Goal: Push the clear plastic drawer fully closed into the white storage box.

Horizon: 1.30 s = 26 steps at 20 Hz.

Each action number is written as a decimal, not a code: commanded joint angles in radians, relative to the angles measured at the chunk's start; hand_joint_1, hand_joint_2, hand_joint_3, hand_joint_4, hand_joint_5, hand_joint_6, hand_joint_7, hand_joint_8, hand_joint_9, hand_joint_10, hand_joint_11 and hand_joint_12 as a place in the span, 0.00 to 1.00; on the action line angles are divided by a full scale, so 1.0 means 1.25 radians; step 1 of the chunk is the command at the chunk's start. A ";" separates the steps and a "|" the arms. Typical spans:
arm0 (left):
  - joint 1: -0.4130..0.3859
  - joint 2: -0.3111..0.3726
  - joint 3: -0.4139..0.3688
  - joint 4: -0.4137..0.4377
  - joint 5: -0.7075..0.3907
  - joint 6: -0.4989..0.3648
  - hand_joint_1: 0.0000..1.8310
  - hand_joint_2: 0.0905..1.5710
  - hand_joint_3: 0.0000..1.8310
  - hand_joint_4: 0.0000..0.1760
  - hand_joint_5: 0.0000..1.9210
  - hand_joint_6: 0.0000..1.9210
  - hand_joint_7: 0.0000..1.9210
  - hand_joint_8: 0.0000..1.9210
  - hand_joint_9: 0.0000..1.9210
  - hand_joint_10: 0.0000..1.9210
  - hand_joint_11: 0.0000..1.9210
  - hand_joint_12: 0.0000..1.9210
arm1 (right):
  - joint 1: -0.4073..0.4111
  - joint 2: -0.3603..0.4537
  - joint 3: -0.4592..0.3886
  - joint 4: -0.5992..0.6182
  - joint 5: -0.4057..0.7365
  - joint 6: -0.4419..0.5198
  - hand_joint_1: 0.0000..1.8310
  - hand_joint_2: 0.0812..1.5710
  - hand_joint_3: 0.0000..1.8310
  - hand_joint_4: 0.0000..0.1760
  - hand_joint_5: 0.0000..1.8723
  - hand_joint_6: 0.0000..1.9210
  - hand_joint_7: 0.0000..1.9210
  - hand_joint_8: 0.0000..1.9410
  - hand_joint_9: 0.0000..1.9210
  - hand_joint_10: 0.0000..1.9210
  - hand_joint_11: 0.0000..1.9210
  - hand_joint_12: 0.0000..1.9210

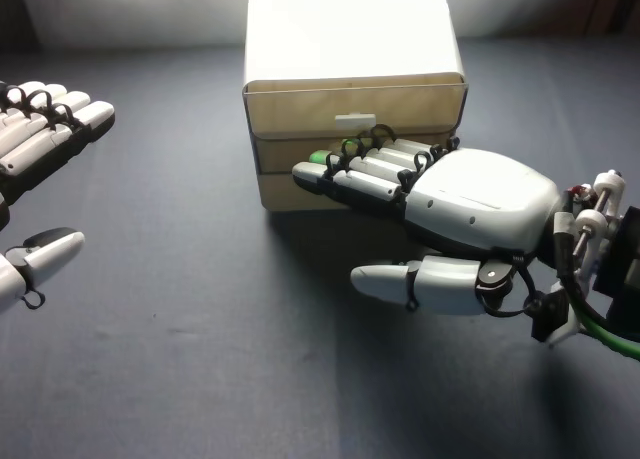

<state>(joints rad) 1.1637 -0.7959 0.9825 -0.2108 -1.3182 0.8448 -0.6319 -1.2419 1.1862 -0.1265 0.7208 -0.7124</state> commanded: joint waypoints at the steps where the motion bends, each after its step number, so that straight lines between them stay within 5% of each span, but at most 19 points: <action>1: 0.000 -0.002 0.001 -0.015 -0.102 0.001 0.24 0.99 0.00 0.04 0.00 0.00 0.00 0.00 0.00 0.00 0.00 0.00 | 0.015 0.018 -0.007 0.012 0.116 -0.001 0.13 0.95 0.00 0.00 0.00 0.00 0.00 0.00 0.00 0.00 0.00 0.00; 3: 0.001 -0.001 0.000 -0.016 -0.106 0.000 0.24 0.99 0.00 0.07 0.00 0.00 0.00 0.00 0.00 0.00 0.00 0.00 | 0.002 0.043 -0.036 -0.003 0.141 0.003 0.15 0.93 0.00 0.00 0.00 0.00 0.00 0.00 0.02 0.01 0.02 0.01; 5: 0.004 -0.001 -0.001 -0.021 -0.110 0.000 0.25 0.99 0.00 0.08 0.00 0.00 0.00 0.00 0.00 0.00 0.00 0.00 | -0.014 0.064 -0.054 -0.018 0.169 0.027 0.19 0.90 0.01 0.00 0.03 0.01 0.08 0.02 0.11 0.02 0.00 0.49; 6: 0.009 -0.001 -0.002 -0.023 -0.115 0.000 0.25 0.98 0.00 0.04 0.00 0.00 0.00 0.00 0.00 0.00 0.00 0.00 | -0.024 0.073 -0.060 -0.027 0.187 0.046 0.23 0.90 0.00 0.00 0.07 0.01 0.12 0.01 0.14 0.02 0.00 0.55; 8: 0.018 0.002 -0.005 -0.031 -0.127 -0.002 0.25 0.99 0.00 0.08 0.00 0.00 0.00 0.00 0.00 0.00 0.00 0.00 | -0.048 0.098 -0.082 -0.036 0.227 0.064 0.27 0.90 0.00 0.00 0.13 0.02 0.16 0.01 0.17 0.02 0.00 0.54; 10: 0.020 0.003 -0.007 -0.033 -0.133 -0.002 0.25 0.98 0.00 0.15 0.00 0.00 0.00 0.00 0.00 0.00 0.00 0.00 | -0.076 0.124 -0.105 -0.037 0.265 0.065 0.22 0.91 0.00 0.00 0.12 0.00 0.20 0.01 0.24 0.04 0.00 0.73; 12: 0.025 0.004 -0.009 -0.035 -0.139 -0.002 0.26 0.97 0.00 0.22 0.00 0.00 0.00 0.00 0.00 0.00 0.00 0.00 | -0.121 0.165 -0.132 -0.020 0.325 0.071 0.20 0.92 0.01 0.00 0.12 0.00 0.19 0.00 0.22 0.03 0.00 0.74; 16: 0.035 0.006 -0.012 -0.042 -0.156 -0.002 0.28 0.96 0.00 0.20 0.00 0.00 0.00 0.00 0.00 0.00 0.00 0.00 | -0.208 0.243 -0.181 0.048 0.428 0.051 0.23 0.92 0.00 0.00 0.09 0.00 0.20 0.00 0.24 0.04 0.00 0.82; 18: 0.040 0.007 -0.014 -0.047 -0.166 -0.002 0.25 0.96 0.00 0.15 0.00 0.00 0.00 0.00 0.00 0.00 0.00 0.00 | -0.258 0.284 -0.204 0.103 0.475 0.012 0.12 0.93 0.00 0.00 0.01 0.00 0.07 0.00 0.11 0.00 0.00 0.60; 20: 0.045 0.008 -0.016 -0.051 -0.179 -0.002 0.22 0.94 0.00 0.02 0.00 0.00 0.00 0.00 0.00 0.00 0.00 0.00 | -0.312 0.316 -0.216 0.165 0.525 -0.008 0.09 0.93 0.00 0.00 0.01 0.00 0.00 0.00 0.00 0.00 0.00 0.06; 21: 0.046 0.008 -0.016 -0.051 -0.182 -0.002 0.20 0.94 0.00 0.02 0.00 0.00 0.00 0.00 0.00 0.00 0.00 0.00 | -0.339 0.330 -0.222 0.196 0.547 -0.021 0.04 0.88 0.01 0.00 0.01 0.01 0.01 0.01 0.02 0.00 0.00 0.20; 22: 0.046 0.009 -0.017 -0.052 -0.184 -0.002 0.18 0.93 0.00 0.02 0.00 0.00 0.00 0.00 0.00 0.00 0.00 0.00 | -0.369 0.346 -0.231 0.229 0.573 -0.041 0.02 0.88 0.01 0.00 0.01 0.01 0.00 0.00 0.00 0.00 0.00 0.22; 24: 0.046 0.009 -0.018 -0.055 -0.197 -0.002 0.15 0.91 0.00 0.10 0.00 0.00 0.00 0.00 0.00 0.00 0.00 0.00 | -0.407 0.367 -0.242 0.275 0.613 -0.058 0.10 0.90 0.00 0.00 0.00 0.00 0.00 0.00 0.00 0.00 0.00 0.03; 26: 0.047 0.008 -0.019 -0.061 -0.218 -0.002 0.15 0.90 0.00 0.17 0.00 0.00 0.00 0.00 0.00 0.00 0.00 0.00 | -0.433 0.383 -0.249 0.316 0.650 -0.065 0.10 0.89 0.00 0.21 0.00 0.00 0.00 0.00 0.00 0.00 0.00 0.00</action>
<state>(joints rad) 1.2259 -0.7929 0.9581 -0.2687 -1.4532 0.8425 -1.1812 -0.7662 0.8742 0.2634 1.3838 -0.7929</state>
